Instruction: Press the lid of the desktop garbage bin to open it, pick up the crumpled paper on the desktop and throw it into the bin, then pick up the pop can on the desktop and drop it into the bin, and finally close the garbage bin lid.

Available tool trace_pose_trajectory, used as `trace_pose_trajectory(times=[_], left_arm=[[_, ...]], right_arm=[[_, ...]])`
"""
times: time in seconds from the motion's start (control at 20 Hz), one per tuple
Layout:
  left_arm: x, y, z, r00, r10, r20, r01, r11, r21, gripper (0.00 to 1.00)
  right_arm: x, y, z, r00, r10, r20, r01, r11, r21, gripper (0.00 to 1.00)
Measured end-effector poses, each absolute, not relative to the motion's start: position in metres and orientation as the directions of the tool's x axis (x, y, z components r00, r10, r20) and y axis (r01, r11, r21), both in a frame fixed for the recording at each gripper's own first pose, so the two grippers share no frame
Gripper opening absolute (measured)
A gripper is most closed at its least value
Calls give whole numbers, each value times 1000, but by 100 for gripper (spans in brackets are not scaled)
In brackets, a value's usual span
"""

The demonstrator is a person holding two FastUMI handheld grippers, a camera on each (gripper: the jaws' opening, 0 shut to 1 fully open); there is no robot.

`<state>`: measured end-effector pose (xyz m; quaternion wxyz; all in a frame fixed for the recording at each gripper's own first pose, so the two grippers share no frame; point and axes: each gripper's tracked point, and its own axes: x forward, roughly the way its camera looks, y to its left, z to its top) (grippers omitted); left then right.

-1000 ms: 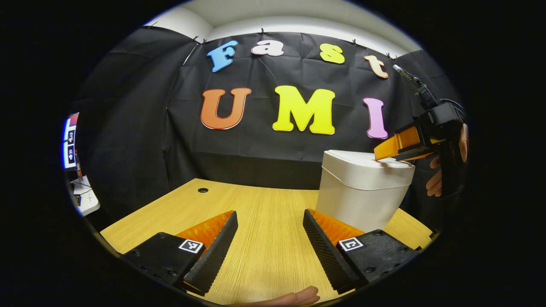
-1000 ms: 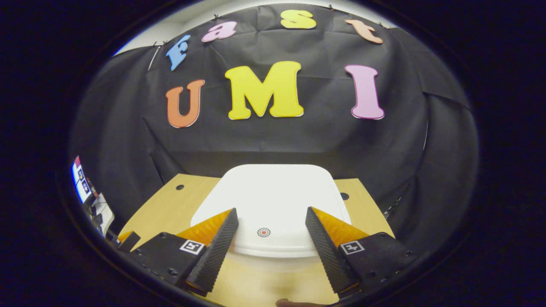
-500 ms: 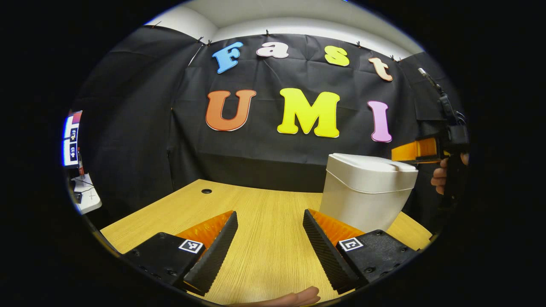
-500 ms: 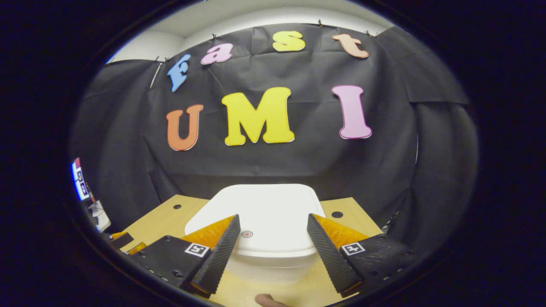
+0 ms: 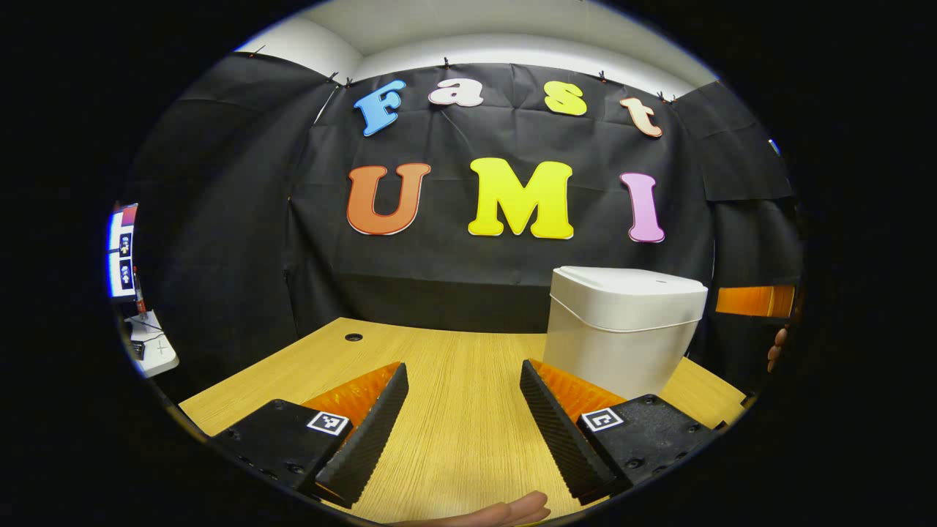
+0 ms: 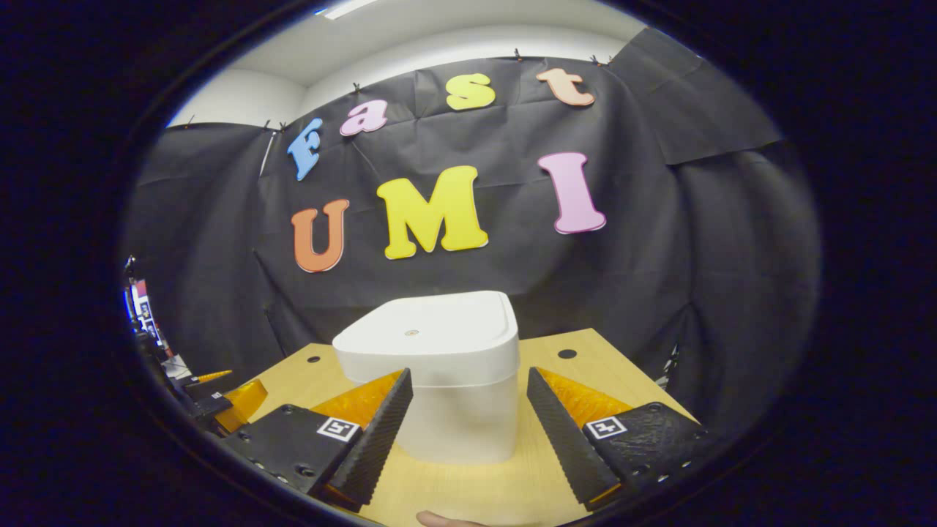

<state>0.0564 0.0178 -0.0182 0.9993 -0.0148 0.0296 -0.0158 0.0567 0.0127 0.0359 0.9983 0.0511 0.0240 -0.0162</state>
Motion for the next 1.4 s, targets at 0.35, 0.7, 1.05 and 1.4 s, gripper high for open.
trace_pose_trajectory(times=[0.35, 0.7, 1.05, 1.4], left_arm=[[44, 3, -7, 998, -55, -21, 55, 998, -11, 99], [35, -14, 0, 996, -91, 4, 91, 996, 10, 99], [20, -20, 16, 992, -108, 61, 105, 993, 46, 99], [18, -17, 16, 993, -100, 62, 98, 994, 40, 99]], right_arm=[[22, -40, 12, 994, -105, -35, 108, 990, 95, 92], [-12, -57, 22, 987, -158, 44, 158, 987, -4, 95], [-25, -37, 23, 989, -128, 70, 130, 991, -26, 93], [-28, -17, 18, 993, -96, 73, 103, 991, -89, 96]])
